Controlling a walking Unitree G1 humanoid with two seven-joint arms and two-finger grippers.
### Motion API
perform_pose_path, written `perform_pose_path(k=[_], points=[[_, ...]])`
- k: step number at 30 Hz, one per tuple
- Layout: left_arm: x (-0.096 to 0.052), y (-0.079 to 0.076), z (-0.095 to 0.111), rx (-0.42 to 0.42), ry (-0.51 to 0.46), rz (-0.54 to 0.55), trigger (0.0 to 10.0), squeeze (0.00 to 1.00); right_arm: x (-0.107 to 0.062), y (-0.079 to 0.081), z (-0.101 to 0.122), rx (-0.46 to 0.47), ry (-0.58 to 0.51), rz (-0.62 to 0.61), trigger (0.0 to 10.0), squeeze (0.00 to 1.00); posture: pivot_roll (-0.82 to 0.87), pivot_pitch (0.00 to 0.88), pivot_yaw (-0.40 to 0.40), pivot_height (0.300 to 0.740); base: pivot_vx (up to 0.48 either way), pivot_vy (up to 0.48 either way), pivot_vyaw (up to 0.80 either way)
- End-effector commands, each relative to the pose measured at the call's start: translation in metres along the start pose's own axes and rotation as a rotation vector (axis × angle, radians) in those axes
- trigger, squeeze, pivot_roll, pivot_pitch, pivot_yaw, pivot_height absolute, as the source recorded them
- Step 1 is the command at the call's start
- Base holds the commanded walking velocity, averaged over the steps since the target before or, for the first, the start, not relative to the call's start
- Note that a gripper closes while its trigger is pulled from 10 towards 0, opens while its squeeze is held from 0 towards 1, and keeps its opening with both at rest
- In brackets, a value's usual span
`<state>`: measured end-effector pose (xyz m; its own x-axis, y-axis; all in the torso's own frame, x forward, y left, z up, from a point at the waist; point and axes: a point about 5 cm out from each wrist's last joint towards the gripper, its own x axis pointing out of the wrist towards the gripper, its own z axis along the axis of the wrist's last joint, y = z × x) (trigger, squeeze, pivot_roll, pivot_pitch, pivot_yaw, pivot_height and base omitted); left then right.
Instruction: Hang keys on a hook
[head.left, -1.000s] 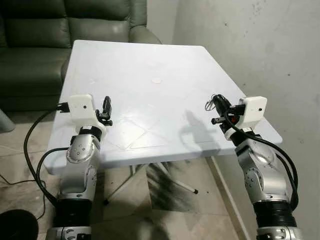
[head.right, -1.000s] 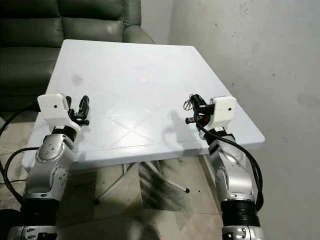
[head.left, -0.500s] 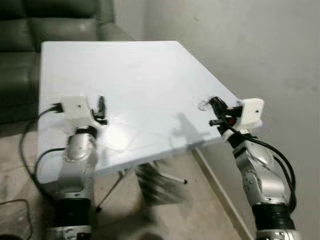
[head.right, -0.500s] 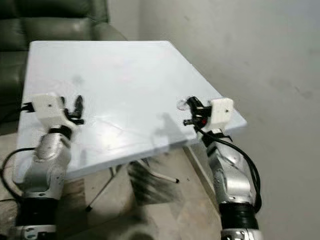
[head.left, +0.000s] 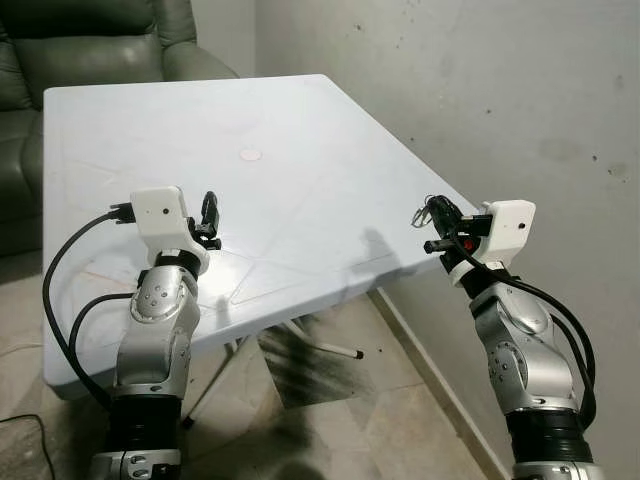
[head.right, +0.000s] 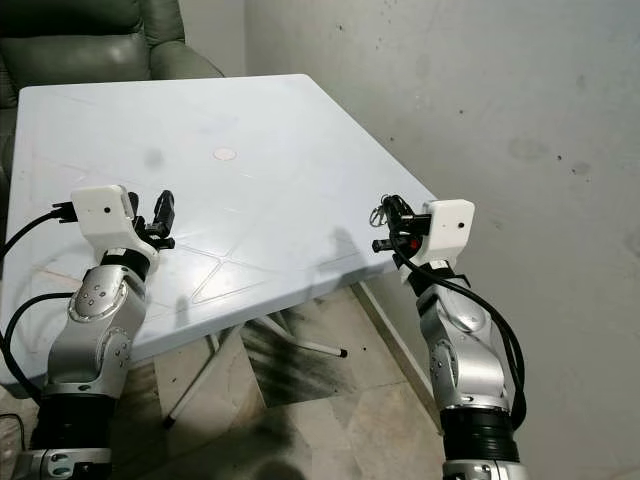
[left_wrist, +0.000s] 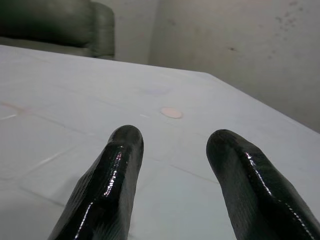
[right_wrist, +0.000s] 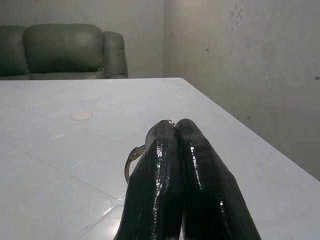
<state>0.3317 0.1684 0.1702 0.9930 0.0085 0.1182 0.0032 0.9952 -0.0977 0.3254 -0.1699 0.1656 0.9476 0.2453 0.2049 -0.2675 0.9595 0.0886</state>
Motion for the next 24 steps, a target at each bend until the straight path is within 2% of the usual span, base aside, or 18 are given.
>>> perform_pose_path(k=[1,6,8,11,24], points=[[0.002,-0.0064,0.0016,0.001,0.004,-0.032,10.0,0.0,-0.004,-0.0064,0.0055,-0.027,-0.014,-0.026,10.0,0.0,0.06,0.068,-0.067,0.74,0.0,0.0,-0.58],[0.0043,-0.0111,0.0023,0.03,0.003,-0.065,10.0,0.0,-0.0065,-0.007,0.005,-0.025,-0.015,-0.038,10.0,0.0,0.05,0.068,-0.051,0.74,0.0,0.0,-0.58],[0.0049,-0.0124,0.0012,0.023,0.015,-0.073,10.0,0.0,-0.0074,-0.0071,0.0047,-0.023,-0.015,-0.044,10.0,0.0,0.05,0.067,-0.048,0.74,0.0,0.0,-0.58],[0.0051,-0.0137,0.0001,0.015,0.022,-0.078,10.0,0.0,-0.0085,-0.0069,0.0049,-0.021,-0.017,-0.049,10.0,0.0,0.04,0.066,-0.046,0.74,0.0,0.469,-0.58],[0.005,-0.013,-0.0012,-0.031,0.045,-0.058,10.0,0.0,-0.0131,-0.0075,0.0036,-0.025,-0.009,-0.057,10.0,0.0,0.04,0.062,-0.044,0.74,0.0,0.0,-0.57]])
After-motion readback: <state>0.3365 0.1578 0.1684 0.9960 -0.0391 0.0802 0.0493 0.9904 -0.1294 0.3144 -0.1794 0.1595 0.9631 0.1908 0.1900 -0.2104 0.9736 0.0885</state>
